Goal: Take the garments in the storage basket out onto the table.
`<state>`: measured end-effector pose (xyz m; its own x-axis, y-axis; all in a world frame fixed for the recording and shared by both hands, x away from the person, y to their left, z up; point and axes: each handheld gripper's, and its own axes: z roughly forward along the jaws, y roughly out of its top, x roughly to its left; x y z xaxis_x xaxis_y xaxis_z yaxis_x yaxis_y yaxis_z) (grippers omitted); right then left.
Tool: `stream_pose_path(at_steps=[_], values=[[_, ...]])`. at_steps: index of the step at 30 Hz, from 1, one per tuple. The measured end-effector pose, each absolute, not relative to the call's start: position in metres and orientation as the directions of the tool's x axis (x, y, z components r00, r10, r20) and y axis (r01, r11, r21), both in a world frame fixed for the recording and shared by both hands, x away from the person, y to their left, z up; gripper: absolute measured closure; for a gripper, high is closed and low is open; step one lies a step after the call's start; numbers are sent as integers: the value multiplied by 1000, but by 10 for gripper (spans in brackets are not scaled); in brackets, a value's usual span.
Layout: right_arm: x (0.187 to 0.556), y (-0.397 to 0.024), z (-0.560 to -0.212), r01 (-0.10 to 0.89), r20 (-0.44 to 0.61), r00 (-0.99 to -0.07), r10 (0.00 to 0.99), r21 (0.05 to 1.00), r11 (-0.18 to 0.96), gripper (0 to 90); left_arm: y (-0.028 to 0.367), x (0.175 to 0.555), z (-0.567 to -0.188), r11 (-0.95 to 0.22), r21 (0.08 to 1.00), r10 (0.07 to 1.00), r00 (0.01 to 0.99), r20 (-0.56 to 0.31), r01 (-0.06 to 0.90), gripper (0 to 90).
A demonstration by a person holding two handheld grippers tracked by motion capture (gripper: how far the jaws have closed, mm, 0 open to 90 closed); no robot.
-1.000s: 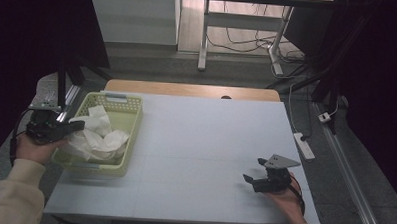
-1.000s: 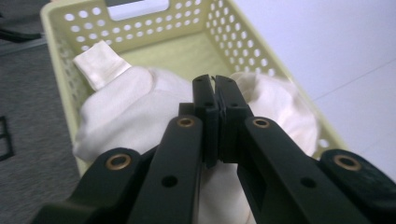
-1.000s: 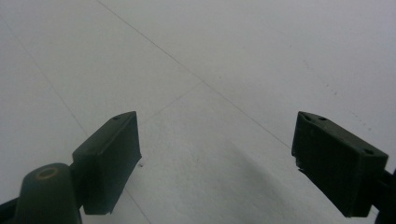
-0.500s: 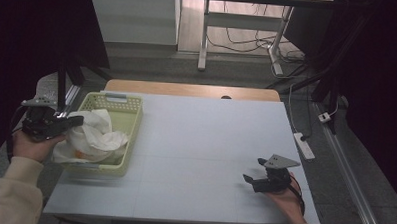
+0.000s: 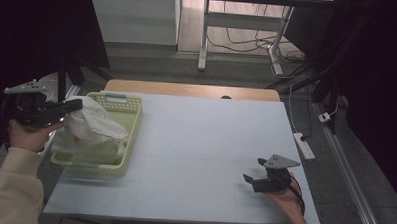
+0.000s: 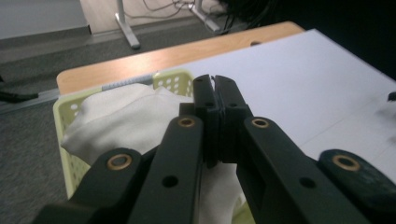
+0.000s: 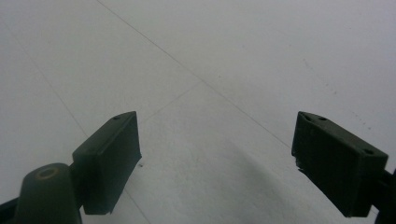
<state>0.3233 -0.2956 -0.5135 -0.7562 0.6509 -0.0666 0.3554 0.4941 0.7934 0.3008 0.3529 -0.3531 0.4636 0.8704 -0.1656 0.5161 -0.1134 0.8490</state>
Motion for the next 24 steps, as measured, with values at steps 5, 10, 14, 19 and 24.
stream_pose_path(at_steps=[5,10,14,19,24], values=[[324,-296,-514,356,-63,-758,649,794,493,156,353,301,-345,-76,865,859,473,-196,496,890],[324,-296,-514,357,-64,-757,650,793,494,155,350,302,-335,-52,881,850,484,-209,471,890],[323,-296,-514,357,-62,-756,651,795,490,156,347,302,-326,-40,894,842,497,-211,446,890],[324,-296,-514,359,-62,-756,652,793,493,155,344,300,-317,-19,914,831,515,-211,404,890],[324,-296,-514,358,-62,-755,653,795,490,156,345,297,-305,15,929,824,521,-221,371,891]])
